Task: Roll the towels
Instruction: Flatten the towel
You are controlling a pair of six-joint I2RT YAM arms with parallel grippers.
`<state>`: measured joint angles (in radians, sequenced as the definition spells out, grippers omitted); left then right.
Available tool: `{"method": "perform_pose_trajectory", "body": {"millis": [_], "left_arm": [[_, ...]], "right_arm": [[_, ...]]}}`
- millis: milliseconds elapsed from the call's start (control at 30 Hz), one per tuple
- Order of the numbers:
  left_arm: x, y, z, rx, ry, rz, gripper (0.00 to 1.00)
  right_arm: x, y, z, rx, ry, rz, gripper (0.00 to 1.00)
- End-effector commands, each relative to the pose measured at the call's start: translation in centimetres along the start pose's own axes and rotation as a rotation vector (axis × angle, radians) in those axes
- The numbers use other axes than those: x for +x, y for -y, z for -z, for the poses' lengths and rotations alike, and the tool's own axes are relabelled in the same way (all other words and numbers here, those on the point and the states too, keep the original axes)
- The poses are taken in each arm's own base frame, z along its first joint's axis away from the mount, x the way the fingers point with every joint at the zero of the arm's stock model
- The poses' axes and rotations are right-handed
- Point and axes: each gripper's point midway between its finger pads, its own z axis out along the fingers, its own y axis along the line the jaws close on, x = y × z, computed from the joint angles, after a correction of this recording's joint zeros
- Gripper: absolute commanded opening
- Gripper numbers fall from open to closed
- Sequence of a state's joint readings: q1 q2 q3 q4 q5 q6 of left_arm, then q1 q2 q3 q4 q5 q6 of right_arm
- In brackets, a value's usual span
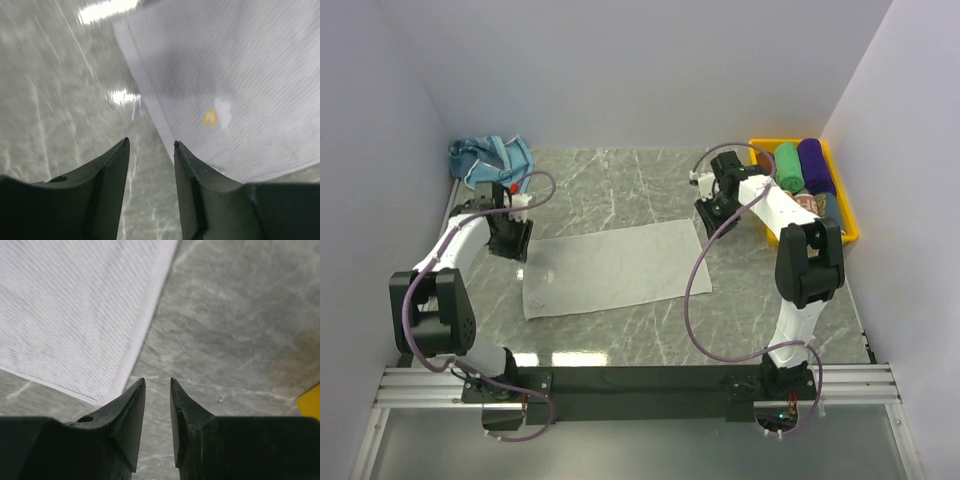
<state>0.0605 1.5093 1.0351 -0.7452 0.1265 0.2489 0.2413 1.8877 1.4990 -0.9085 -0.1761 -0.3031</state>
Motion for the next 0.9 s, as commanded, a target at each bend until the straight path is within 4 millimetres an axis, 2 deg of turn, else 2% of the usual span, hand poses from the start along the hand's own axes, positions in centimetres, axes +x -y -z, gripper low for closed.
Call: {"method": "perform_pose_trajectory", "body": {"millis": [0, 100, 167, 200, 267, 467, 633, 667, 700, 867], "left_arm": [[-4.0, 0.3, 0.1, 0.050, 0.100, -0.002, 0.46], [-5.3, -0.5, -1.7, 0.063, 0.092, 0.059, 0.38], [-6.6, -0.5, -2.2, 0.086, 0.106, 0.084, 0.30], [-6.7, -0.4, -3.0, 0.102, 0.088, 0.097, 0.29], [-7.3, 0.0, -3.4, 0.134, 0.090, 0.108, 0.26], [-6.9, 0.8, -5.8, 0.180, 0.031, 0.085, 0.24], [-7.6, 0.7, -8.1, 0.193, 0.000, 0.110, 0.23], [-8.4, 0.6, -8.1, 0.196, 0.011, 0.108, 0.23], [-8.2, 0.9, -8.7, 0.208, -0.011, 0.111, 0.23], [-10.1, 1.6, -9.1, 0.222, 0.004, 0.078, 0.24]], "right_arm": [[-2.7, -1.8, 1.5, -0.036, 0.088, 0.019, 0.34], [-4.3, -2.1, 1.2, -0.041, 0.117, 0.021, 0.34], [-4.9, -2.6, 0.5, -0.063, 0.117, 0.027, 0.33], [-5.1, -2.8, 0.1, -0.071, 0.110, 0.031, 0.31], [-5.0, -3.5, -0.5, -0.084, 0.098, 0.051, 0.29], [-3.4, -4.1, -3.5, -0.088, 0.047, 0.061, 0.26], [-1.8, -1.7, -5.8, 0.007, -0.019, 0.009, 0.20], [-1.5, -1.3, -5.9, 0.009, -0.027, -0.009, 0.20], [-1.2, -0.2, -6.1, 0.014, -0.036, -0.040, 0.20], [-0.1, 1.3, -5.6, 0.028, -0.056, -0.061, 0.20]]}}
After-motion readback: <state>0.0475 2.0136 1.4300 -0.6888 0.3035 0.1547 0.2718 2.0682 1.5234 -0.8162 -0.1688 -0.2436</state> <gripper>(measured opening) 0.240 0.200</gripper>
